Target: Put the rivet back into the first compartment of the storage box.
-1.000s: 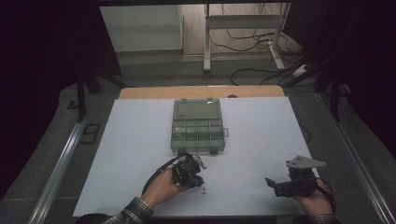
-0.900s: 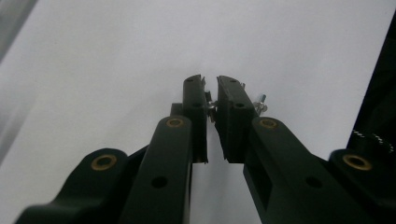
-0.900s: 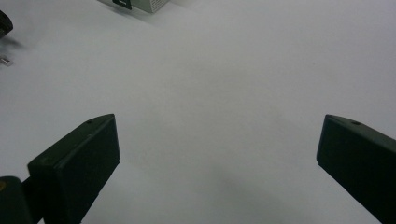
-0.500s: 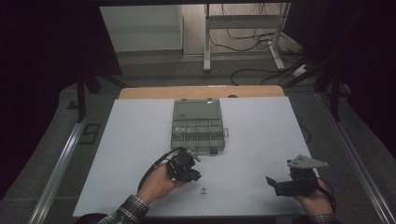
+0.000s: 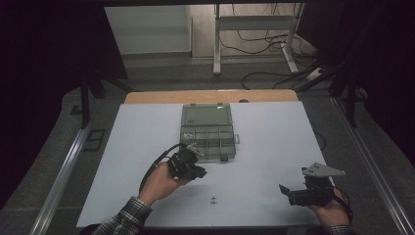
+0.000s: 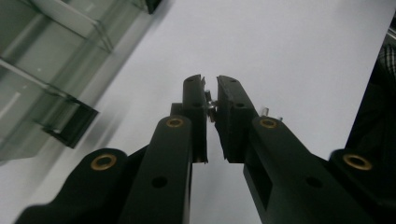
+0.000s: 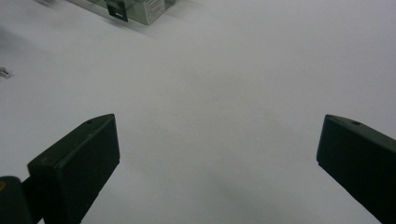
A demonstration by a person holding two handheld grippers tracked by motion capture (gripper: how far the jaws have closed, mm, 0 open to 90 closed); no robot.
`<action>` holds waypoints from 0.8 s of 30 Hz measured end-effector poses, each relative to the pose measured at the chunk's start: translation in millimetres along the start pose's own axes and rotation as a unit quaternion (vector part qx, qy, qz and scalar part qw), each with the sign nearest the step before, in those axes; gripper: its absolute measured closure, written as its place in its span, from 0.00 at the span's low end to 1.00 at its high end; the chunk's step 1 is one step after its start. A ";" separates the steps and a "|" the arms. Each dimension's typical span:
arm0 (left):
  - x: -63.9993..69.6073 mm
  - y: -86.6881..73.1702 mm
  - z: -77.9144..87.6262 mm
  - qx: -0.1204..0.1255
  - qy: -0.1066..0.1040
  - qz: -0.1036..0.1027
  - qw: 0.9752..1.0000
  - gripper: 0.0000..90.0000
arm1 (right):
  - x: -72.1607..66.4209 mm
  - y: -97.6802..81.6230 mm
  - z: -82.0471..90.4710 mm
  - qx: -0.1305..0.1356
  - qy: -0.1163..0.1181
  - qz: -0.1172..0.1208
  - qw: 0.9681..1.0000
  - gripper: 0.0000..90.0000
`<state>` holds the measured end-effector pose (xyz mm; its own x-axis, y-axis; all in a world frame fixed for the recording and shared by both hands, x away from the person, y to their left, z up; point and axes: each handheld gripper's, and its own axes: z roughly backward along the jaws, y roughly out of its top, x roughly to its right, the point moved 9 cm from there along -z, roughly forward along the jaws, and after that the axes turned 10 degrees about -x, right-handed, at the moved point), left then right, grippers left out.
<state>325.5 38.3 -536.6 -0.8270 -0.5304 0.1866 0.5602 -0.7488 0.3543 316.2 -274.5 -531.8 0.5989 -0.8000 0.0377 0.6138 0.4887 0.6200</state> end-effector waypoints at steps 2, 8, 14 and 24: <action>-3.4 1.5 3.2 0.004 0.001 0.002 1.000 0.92 | -0.1 0.1 -0.2 0.000 0.000 0.000 1.000 0.00; -14.1 4.9 11.2 0.017 0.004 0.012 1.000 0.92 | -0.8 -0.3 -0.8 -0.001 0.001 0.001 1.000 0.00; -26.3 7.4 17.9 0.023 0.012 0.018 1.000 0.92 | -1.1 -0.3 -1.3 -0.003 0.001 0.001 1.000 0.00; -46.3 18.3 32.3 0.042 0.024 0.035 0.998 0.92 | -1.0 0.3 -2.6 -0.003 0.001 0.002 1.000 0.00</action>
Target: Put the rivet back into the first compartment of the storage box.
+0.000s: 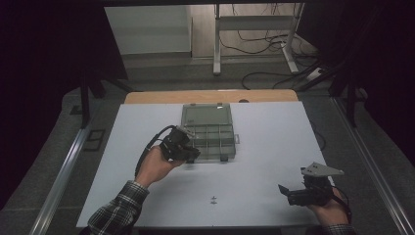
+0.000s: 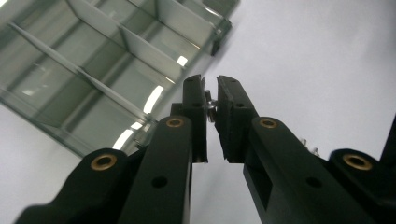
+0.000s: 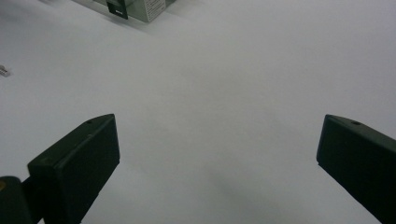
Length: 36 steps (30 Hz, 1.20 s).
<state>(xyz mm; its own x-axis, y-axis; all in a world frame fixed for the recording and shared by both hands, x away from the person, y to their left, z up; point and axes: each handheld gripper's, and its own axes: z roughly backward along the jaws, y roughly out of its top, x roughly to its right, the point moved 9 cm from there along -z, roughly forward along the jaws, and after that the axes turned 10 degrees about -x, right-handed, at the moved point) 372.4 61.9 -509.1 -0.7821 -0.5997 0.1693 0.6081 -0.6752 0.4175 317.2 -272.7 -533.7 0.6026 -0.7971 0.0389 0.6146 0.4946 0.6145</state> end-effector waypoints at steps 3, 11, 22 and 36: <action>-6.1 4.0 3.1 0.004 0.004 0.003 1.000 0.92 | -0.2 0.2 -0.4 -0.001 0.001 0.001 1.000 0.00; -24.6 10.1 4.7 0.006 0.021 0.015 1.000 0.92 | -0.9 1.1 -1.4 -0.003 0.003 0.003 1.000 0.00; -56.2 15.4 5.3 0.010 0.034 0.048 0.998 0.92 | -1.6 2.3 -2.3 -0.003 0.004 0.004 1.000 0.00; -83.4 24.1 -3.4 0.010 0.051 0.061 0.997 0.92 | -1.3 5.1 -2.9 0.002 0.006 0.004 1.000 0.00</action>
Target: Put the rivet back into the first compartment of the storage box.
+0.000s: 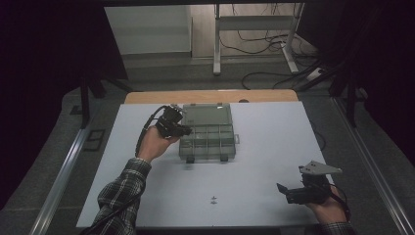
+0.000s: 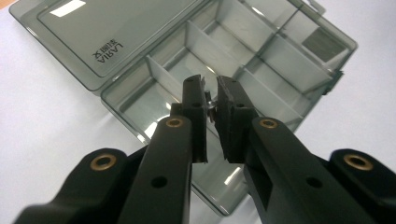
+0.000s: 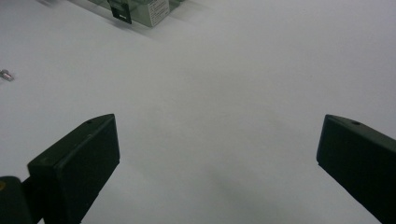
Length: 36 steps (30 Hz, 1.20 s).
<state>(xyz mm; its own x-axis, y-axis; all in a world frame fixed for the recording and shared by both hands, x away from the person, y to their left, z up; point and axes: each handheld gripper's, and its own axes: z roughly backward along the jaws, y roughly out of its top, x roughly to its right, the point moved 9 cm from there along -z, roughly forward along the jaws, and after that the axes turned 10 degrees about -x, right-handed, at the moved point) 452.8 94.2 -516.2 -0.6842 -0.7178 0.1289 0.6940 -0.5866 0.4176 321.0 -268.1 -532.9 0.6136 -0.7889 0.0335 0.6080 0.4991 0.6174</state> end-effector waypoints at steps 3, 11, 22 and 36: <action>-3.8 1.4 -5.1 -0.001 0.003 0.003 1.000 0.92 | -0.1 0.0 -0.5 -0.002 0.001 0.001 1.000 0.00; -15.5 -0.4 -22.3 -0.003 0.016 0.018 1.000 0.92 | -0.6 0.3 -1.3 -0.002 0.003 0.001 1.000 0.00; -24.6 -6.8 -41.9 -0.002 0.025 0.041 0.999 0.92 | -1.6 0.2 -2.8 -0.006 0.006 0.004 1.000 0.00; -20.5 -1.4 -38.6 0.020 0.007 0.052 0.998 0.77 | -1.8 -0.4 -3.4 -0.009 0.006 0.005 1.000 0.00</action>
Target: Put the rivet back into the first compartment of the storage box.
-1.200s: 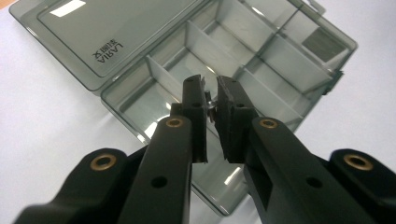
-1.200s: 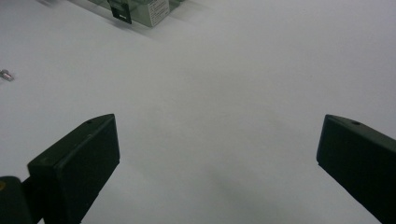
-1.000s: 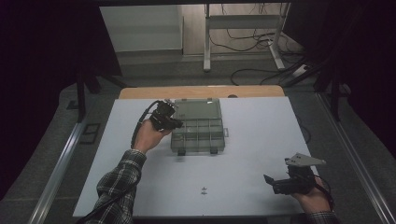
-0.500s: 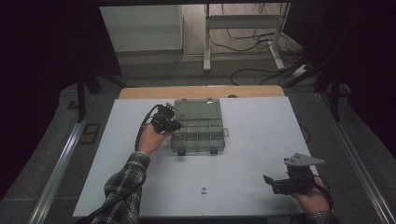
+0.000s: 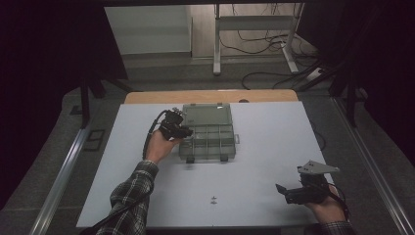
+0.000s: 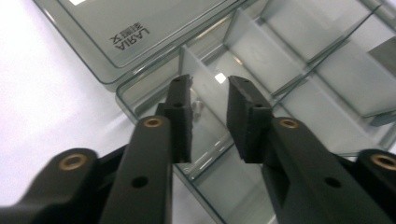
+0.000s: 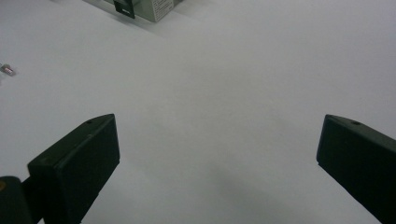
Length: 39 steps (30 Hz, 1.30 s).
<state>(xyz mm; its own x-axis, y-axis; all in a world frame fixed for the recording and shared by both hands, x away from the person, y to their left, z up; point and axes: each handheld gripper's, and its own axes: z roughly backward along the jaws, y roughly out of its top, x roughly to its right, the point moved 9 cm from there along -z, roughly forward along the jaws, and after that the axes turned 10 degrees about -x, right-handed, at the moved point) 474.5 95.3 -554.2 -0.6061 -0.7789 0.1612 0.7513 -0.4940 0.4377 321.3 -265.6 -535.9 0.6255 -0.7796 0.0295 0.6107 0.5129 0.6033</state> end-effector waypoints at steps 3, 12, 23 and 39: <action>2.7 0.4 3.0 0.001 -0.003 -0.004 1.000 0.71 | 0.1 0.1 0.5 0.001 0.000 0.000 1.000 0.00; 5.5 -0.5 12.2 0.006 0.005 -0.020 1.000 0.38 | 0.0 0.2 0.1 0.000 -0.002 -0.001 1.000 0.00; 3.6 -16.7 20.4 -0.018 0.014 -0.022 0.999 0.08 | 0.1 -0.1 -0.3 -0.002 -0.004 0.000 1.000 0.00; 26.3 -38.4 45.9 0.003 0.003 -0.057 0.998 0.00 | 0.9 0.1 -0.2 -0.001 -0.009 -0.003 1.000 0.00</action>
<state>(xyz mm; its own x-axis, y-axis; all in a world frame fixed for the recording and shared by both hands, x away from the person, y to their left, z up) 417.8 111.5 -526.1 -0.6868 -0.7192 0.1052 0.6755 -0.5782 0.4575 322.1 -266.2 -536.0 0.6130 -0.7890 0.0408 0.6153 0.5091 0.6019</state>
